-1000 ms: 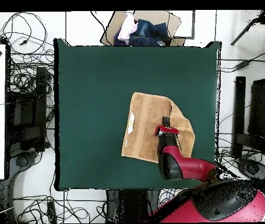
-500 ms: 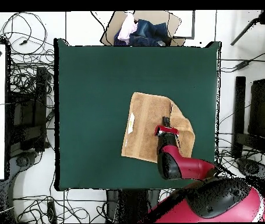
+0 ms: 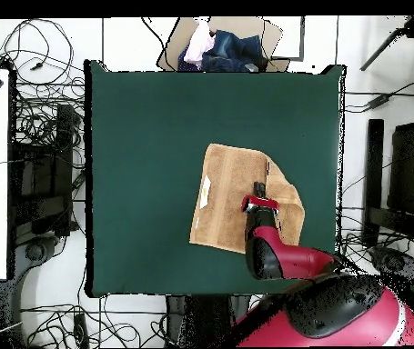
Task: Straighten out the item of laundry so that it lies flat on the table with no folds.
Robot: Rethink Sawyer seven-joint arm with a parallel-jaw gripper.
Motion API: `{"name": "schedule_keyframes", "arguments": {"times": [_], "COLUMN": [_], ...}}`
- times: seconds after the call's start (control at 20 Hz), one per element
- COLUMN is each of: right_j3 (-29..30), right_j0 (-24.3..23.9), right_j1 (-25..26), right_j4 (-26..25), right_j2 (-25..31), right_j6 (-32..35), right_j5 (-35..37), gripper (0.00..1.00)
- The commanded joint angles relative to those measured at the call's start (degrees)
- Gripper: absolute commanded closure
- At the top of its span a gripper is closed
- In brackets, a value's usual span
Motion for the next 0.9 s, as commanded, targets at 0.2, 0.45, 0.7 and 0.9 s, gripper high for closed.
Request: {"name": "schedule_keyframes", "arguments": {"times": [0.2, 0.45, 0.7, 0.9], "right_j3": [-2.14, -0.14, 0.19, -1.41], "right_j0": [0.57, -0.24, -1.36, -2.88], "right_j1": [2.20, -1.53, -3.92, -3.37], "right_j4": [6.51, 5.19, 3.51, 1.37], "right_j2": [-7.56, -7.71, -7.49, -6.26], "right_j6": [5.65, 5.62, 5.36, 5.24], "right_j5": [12.15, 16.37, 19.30, 20.53], "gripper": [1.00, 1.00, 1.00, 1.00]}}
